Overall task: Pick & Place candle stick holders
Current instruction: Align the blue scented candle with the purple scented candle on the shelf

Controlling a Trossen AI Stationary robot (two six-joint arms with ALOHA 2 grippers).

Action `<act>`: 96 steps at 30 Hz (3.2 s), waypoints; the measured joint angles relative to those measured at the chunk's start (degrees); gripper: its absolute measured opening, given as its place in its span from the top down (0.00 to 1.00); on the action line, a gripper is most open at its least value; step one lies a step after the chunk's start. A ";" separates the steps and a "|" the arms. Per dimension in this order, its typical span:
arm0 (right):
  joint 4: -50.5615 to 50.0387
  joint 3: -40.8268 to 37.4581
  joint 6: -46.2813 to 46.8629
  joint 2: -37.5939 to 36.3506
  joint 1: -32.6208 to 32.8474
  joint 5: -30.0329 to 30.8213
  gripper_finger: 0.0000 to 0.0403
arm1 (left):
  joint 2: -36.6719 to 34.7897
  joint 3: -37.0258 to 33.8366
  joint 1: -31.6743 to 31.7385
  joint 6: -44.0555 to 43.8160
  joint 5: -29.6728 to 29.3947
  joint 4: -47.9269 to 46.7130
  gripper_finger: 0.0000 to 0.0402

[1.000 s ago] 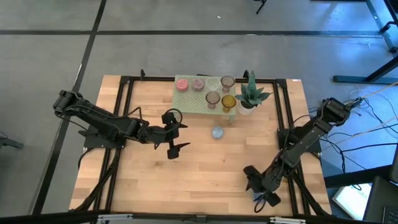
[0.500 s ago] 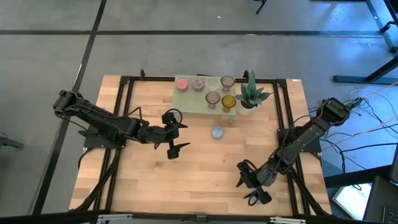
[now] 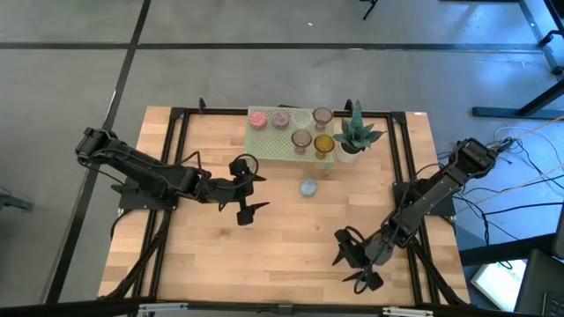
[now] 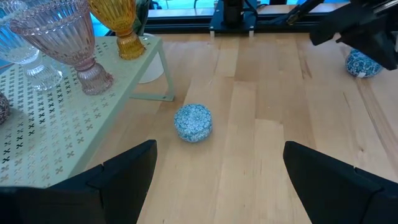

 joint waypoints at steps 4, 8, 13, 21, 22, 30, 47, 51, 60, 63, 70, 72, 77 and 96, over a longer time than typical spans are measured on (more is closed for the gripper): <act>0.47 0.00 -2.46 0.00 0.02 -1.62 0.36 | 0.00 -0.02 0.00 0.00 0.00 0.00 0.13; 0.44 0.00 1.29 0.00 0.00 -2.35 0.36 | 0.02 -0.02 0.00 0.00 0.00 0.01 0.13; 1.49 0.02 0.06 0.00 0.00 -3.01 0.32 | 0.00 -0.02 0.00 0.00 0.00 0.00 0.13; 0.78 0.02 0.03 0.00 0.00 -1.49 0.16 | 0.00 -0.02 0.00 0.00 0.00 -0.01 0.13; 0.70 0.02 0.77 0.00 0.00 -1.59 0.15 | 0.01 -0.02 0.00 0.00 0.00 0.01 0.13; 1.68 0.02 10.98 0.00 1.02 -2.08 0.11 | 0.00 -0.02 0.00 0.00 0.00 0.01 0.14; 7.46 0.02 8.61 0.00 0.83 -1.90 0.11 | 0.01 -0.02 0.00 0.00 -0.02 0.01 0.14; 6.48 0.02 7.84 0.00 0.98 -3.49 0.11 | 0.02 -0.02 -0.01 0.00 -0.02 0.01 0.14; -8.23 0.02 17.16 0.00 5.94 -6.88 0.11 | 0.02 -0.02 -0.01 0.00 -0.04 0.01 0.14; -13.36 0.02 16.30 0.00 8.06 -7.07 0.11 | 0.00 -0.02 -0.02 0.00 -0.04 0.01 0.14; -16.34 0.02 12.51 0.02 11.52 -2.91 0.11 | 0.01 -0.02 -0.02 0.00 -0.07 0.01 0.14; -16.67 0.02 11.25 0.02 12.34 -0.33 0.11 | 0.01 -0.02 -0.01 0.00 -0.09 0.03 0.14; -17.00 0.02 9.37 1.52 13.83 2.44 0.11 | 0.02 -0.02 -0.02 0.00 -0.09 0.03 0.14; -15.03 0.15 8.91 9.79 14.82 2.07 0.20 | 0.02 -0.02 0.00 0.00 -0.17 0.06 0.13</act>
